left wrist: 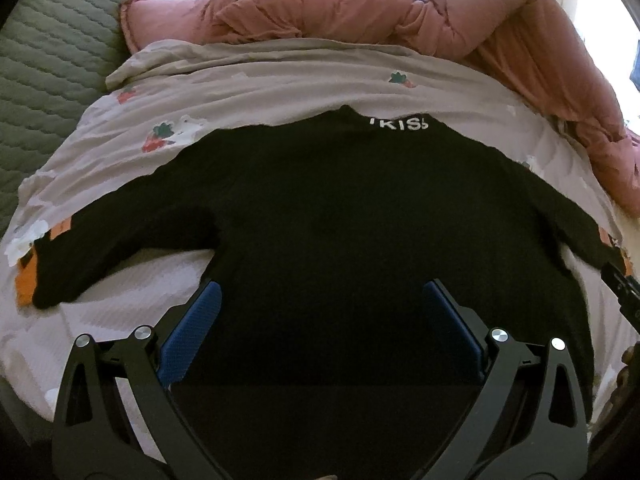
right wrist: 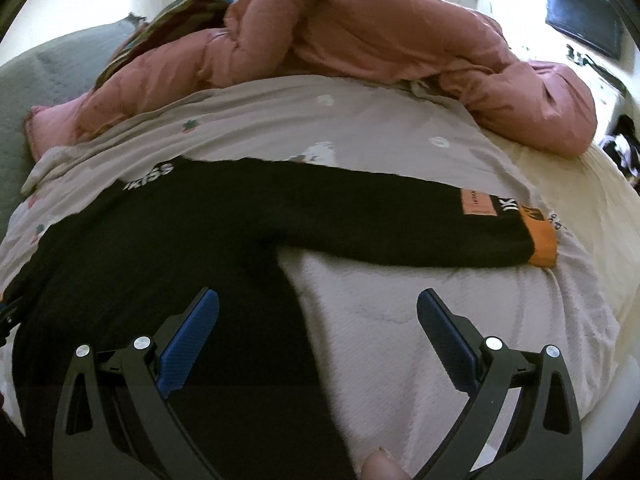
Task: Fold small clothes
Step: 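Move the right gripper to the orange sleeve cuff and grasp it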
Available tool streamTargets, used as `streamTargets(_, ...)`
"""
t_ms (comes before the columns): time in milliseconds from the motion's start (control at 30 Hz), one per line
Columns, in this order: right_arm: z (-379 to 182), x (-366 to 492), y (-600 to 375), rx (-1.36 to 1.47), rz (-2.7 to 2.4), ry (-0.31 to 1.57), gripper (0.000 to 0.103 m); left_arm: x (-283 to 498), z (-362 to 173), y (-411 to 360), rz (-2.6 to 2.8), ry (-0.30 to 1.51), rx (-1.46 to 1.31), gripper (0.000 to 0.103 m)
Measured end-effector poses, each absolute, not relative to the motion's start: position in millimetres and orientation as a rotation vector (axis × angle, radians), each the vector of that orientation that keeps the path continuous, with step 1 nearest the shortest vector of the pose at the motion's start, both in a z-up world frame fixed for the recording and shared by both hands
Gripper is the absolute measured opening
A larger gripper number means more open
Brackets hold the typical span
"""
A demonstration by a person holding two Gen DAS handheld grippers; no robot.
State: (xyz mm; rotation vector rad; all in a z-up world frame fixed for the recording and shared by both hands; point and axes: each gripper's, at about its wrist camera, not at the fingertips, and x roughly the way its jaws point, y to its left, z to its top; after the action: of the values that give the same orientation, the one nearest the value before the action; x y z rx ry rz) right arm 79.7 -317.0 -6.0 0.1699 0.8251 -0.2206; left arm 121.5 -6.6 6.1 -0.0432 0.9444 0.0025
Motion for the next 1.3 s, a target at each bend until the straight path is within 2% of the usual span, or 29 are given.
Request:
streamTargets(567, -29, 93, -415, 0.394, -0.400, 0.889, 0.099, 179, 0, -36, -0.033, 0.969, -0.005, 0.094)
streamTargets(800, -54, 94, -465, 0.599, -0.475, 0.930, 0.099, 197, -8, -36, -0.019, 0.977, 0.009, 0.094)
streamTargets(1300, -66, 117, -535, 0.755, -0.570, 0.804, 0.099, 231, -31, -25, 0.014, 0.989, -0.009, 0.094)
